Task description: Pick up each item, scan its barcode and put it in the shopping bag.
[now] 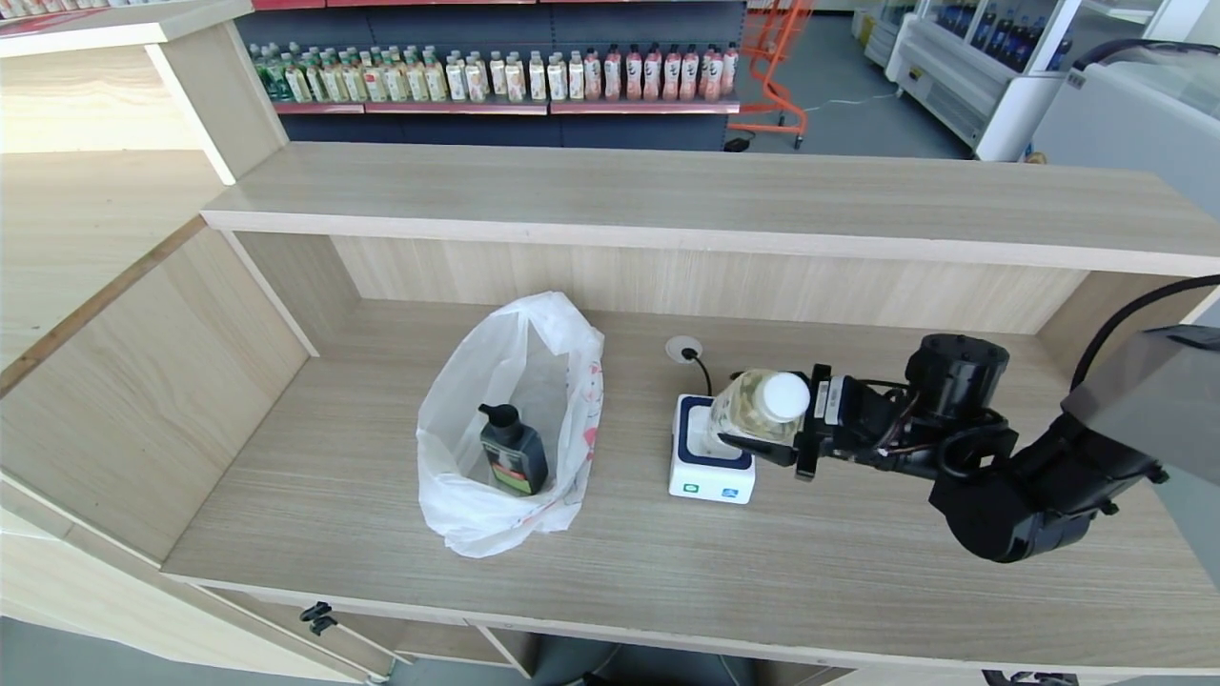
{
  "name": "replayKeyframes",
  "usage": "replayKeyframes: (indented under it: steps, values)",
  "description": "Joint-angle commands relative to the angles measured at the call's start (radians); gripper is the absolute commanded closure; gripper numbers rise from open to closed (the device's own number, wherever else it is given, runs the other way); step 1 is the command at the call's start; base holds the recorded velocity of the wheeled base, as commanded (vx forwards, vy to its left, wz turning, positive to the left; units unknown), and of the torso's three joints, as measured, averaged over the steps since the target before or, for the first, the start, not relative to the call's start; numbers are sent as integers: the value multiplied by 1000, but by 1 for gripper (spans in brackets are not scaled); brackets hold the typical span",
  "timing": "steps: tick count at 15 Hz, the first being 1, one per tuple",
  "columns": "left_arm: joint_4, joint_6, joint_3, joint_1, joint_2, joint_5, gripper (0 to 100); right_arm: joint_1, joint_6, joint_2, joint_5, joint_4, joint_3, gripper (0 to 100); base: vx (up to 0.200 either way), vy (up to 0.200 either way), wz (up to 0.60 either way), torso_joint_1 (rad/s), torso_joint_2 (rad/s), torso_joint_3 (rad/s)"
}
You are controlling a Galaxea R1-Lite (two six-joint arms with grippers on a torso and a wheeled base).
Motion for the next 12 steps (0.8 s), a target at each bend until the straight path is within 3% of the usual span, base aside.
replayKeyframes:
  steps: [1,3,6,8,12]
  values:
    - [0,0,-1,0,2,0,0,3,233,-245,-109,-3,140,100,0,0,0,0,0,0]
    - [0,0,-1,0,0,0,0,23,523,-433,-270,3,216,100,0,0,0,0,0,0]
    - [0,0,-1,0,2,0,0,6,664,-543,-378,129,224,100,0,0,0,0,0,0]
    - [0,0,1,0,2,0,0,0,826,-623,-503,230,247,100,0,0,0,0,0,0]
    - [0,0,-1,0,2,0,0,4,877,-689,-516,282,310,100,0,0,0,0,0,0]
